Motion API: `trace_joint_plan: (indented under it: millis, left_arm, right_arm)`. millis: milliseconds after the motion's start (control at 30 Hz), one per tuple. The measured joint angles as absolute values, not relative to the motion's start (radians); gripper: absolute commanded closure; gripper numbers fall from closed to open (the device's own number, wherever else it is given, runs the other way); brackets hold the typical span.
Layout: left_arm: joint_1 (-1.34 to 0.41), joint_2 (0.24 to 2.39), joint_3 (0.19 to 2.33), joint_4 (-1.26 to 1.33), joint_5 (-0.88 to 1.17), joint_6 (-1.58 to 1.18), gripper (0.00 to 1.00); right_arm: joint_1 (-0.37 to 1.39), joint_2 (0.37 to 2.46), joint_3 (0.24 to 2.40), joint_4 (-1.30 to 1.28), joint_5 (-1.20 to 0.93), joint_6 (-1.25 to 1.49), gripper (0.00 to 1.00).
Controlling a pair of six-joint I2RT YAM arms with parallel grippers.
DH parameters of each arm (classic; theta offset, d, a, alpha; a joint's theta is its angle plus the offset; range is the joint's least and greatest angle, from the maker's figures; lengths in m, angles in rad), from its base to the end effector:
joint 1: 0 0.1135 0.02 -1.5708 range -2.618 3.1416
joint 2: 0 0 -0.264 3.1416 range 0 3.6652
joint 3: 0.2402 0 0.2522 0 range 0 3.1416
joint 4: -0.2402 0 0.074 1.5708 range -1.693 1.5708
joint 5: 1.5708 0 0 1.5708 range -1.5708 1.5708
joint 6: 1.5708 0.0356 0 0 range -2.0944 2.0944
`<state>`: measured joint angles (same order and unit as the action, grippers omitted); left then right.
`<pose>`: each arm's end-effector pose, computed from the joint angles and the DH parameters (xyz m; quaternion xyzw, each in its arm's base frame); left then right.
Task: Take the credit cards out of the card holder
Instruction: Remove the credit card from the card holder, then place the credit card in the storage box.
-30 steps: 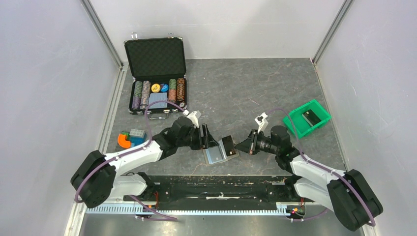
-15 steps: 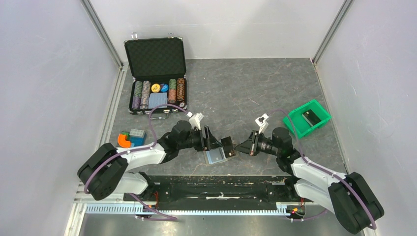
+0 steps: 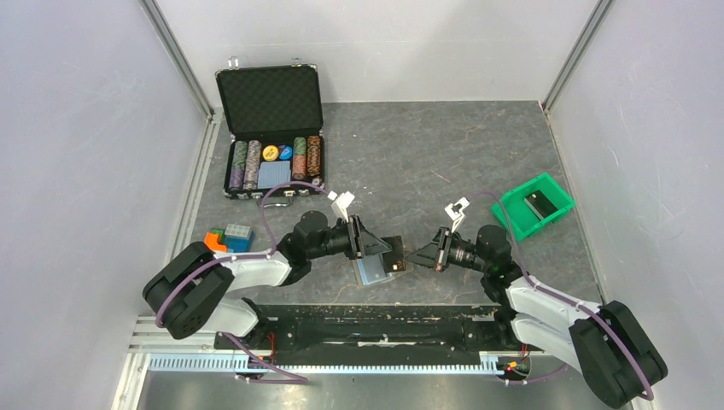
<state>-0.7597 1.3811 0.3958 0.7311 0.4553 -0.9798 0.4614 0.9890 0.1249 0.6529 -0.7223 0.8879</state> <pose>0.1764 -0.1891 0.1751 0.0526 0.7811 -0.5706 0.2480 0.1490 0.1004 0.1656 -0.0631 0.7581 0.5819 0.2876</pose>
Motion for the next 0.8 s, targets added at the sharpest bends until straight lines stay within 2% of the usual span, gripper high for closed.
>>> trace_joint_plan:
  millis: [33,167,300,400,600,800]
  left_arm:
    - [-0.760,1.381,0.393,0.741,0.458,-0.988,0.71]
    - [-0.759,1.370,0.385,0.757,0.472,-1.008,0.97]
    - [-0.759,1.322,0.378,0.747,0.482,-1.013,0.98]
    - [-0.759,1.278,0.381,0.709,0.509,-1.012,0.98]
    - [-0.759,1.194,0.435,0.477,0.574,-0.959,0.98]
    - [-0.759,1.119,0.505,0.244,0.643,-0.863,0.98]
  right_arm:
    - [0.461,0.989,0.123,0.656,-0.723,0.886,1.00]
    - [0.461,0.989,0.118,0.640,-0.723,0.840,0.84]
    - [0.460,0.989,0.150,0.508,-0.719,0.704,0.67]
    - [0.453,0.972,0.215,0.377,-0.718,0.590,0.61]
    - [0.429,0.912,0.352,0.234,-0.757,0.430,0.56]
    - [0.427,0.937,0.437,0.200,-0.893,0.352,0.55]
